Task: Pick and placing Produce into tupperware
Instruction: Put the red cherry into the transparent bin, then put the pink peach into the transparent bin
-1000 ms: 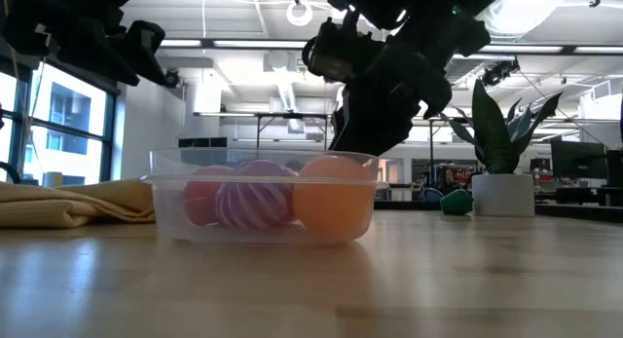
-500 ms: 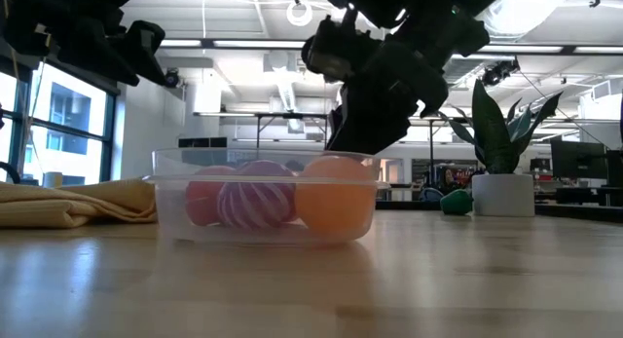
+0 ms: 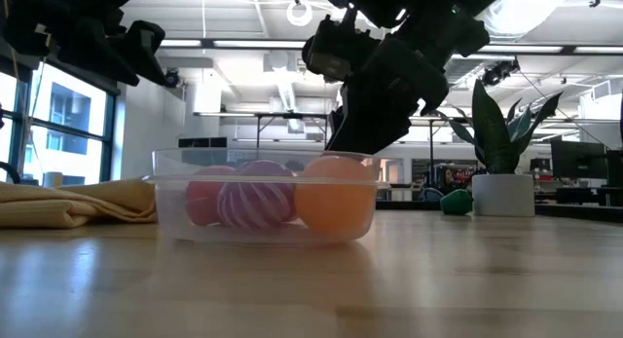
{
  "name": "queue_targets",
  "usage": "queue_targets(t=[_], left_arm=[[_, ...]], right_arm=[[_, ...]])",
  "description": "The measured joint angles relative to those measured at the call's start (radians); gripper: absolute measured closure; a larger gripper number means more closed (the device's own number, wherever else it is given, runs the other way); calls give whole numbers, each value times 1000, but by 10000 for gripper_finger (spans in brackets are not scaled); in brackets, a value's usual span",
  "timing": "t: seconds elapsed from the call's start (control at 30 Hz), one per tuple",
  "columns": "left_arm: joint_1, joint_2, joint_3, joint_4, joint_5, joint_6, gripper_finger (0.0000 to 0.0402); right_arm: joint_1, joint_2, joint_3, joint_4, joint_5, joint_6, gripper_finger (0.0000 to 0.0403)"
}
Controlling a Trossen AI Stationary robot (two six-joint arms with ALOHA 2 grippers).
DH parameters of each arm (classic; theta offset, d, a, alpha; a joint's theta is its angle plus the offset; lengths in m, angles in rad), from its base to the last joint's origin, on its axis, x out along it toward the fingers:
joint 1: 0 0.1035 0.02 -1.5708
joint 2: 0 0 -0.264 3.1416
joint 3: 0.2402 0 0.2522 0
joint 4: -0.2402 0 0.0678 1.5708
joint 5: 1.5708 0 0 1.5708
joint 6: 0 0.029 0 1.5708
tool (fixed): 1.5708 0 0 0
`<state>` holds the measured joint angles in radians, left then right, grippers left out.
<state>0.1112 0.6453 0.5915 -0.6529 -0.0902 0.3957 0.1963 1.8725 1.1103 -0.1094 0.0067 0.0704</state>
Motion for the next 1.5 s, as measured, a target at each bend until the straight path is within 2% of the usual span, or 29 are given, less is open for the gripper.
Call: queue_targets(t=[0.77,1.27,1.5], left_arm=[[0,0,0,0,0,0,181],[0,0,0,0,0,0,181],[0,0,0,0,0,0,181]], right_arm=[[1,0,182,-324,0,10,240],[4,0,285,-699,3,136,240],[54,-1,333,-924,61,216,240]])
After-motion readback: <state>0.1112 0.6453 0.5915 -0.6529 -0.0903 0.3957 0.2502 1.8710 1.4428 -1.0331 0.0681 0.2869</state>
